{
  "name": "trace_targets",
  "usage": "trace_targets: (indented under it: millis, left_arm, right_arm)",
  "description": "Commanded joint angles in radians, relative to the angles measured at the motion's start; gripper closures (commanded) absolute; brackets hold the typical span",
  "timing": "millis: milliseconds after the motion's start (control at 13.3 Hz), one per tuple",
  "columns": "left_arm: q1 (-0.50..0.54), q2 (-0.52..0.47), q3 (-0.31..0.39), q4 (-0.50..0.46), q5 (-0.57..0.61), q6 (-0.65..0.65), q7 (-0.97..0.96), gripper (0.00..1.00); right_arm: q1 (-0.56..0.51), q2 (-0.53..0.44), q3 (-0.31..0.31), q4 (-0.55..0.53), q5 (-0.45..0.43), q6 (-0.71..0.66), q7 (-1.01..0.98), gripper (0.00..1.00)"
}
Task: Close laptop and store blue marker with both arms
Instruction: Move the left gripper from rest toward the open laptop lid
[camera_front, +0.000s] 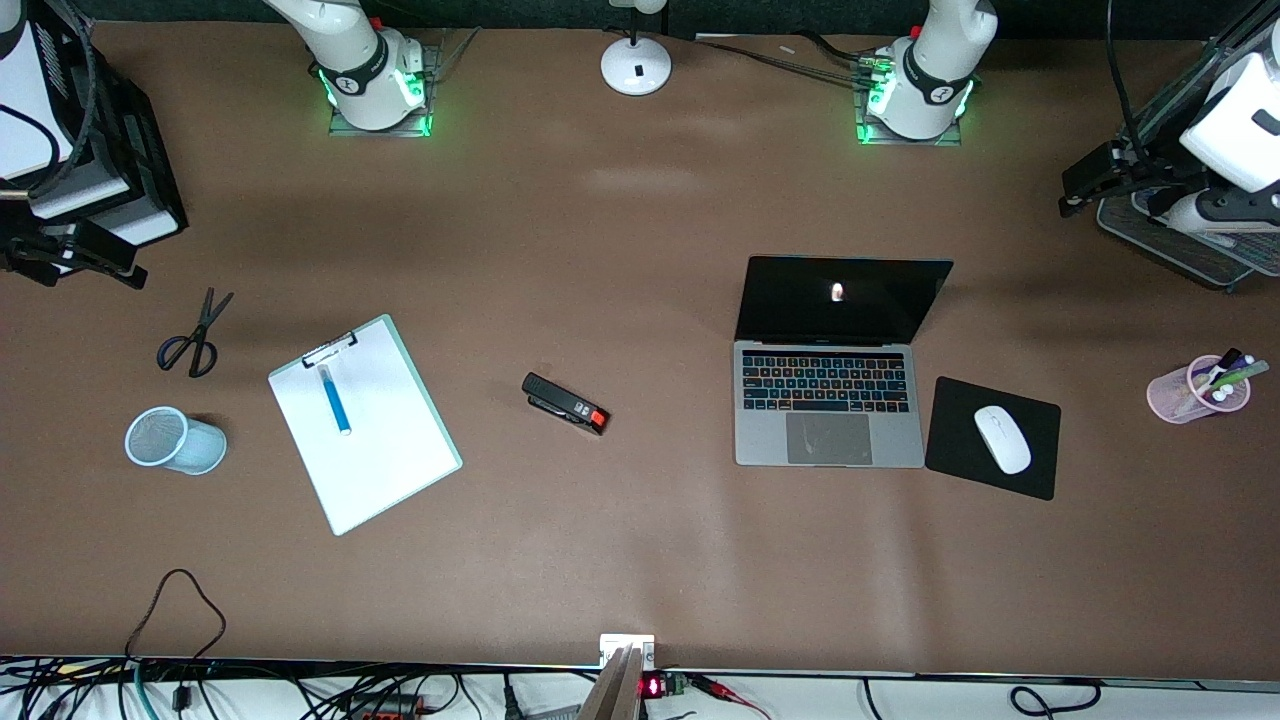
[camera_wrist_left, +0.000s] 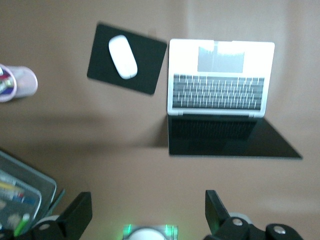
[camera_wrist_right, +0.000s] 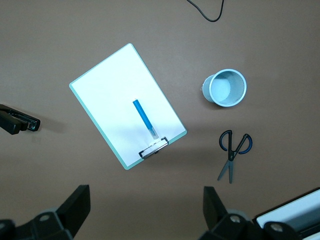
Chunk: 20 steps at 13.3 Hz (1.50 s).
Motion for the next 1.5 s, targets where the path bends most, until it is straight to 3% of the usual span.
trace_targets:
  millis: [0, 300, 525, 825, 1125, 1425]
  left_arm:
    - [0.008, 0.007, -0.050, 0.012, -0.015, -0.062, -0.003, 0.00]
    - [0.007, 0.004, -0.081, -0.089, -0.016, -0.068, -0.020, 0.00]
    - [0.002, 0.004, -0.174, -0.171, -0.018, -0.065, -0.161, 0.00]
    - [0.002, 0.002, -0.225, -0.303, -0.018, -0.025, -0.218, 0.00]
    - [0.002, 0.007, -0.320, -0.392, -0.016, 0.010, -0.433, 0.00]
    - [0.004, 0.001, -0.325, -0.542, -0.018, 0.168, -0.443, 0.00]
  right_arm:
    - [-0.007, -0.011, 0.011, 0.004, -0.009, -0.015, 0.000, 0.00]
    - [-0.007, -0.011, 0.011, 0.006, -0.009, -0.013, 0.000, 0.00]
    - [-0.007, -0.010, 0.011, 0.006, -0.006, -0.013, 0.006, 0.00]
    - [-0.007, 0.007, 0.011, 0.004, -0.006, -0.012, 0.001, 0.00]
    - [0.007, 0.047, 0.011, 0.004, -0.012, -0.006, -0.003, 0.00]
    - [-0.003, 0.075, 0.009, 0.004, 0.002, 0.001, -0.003, 0.00]
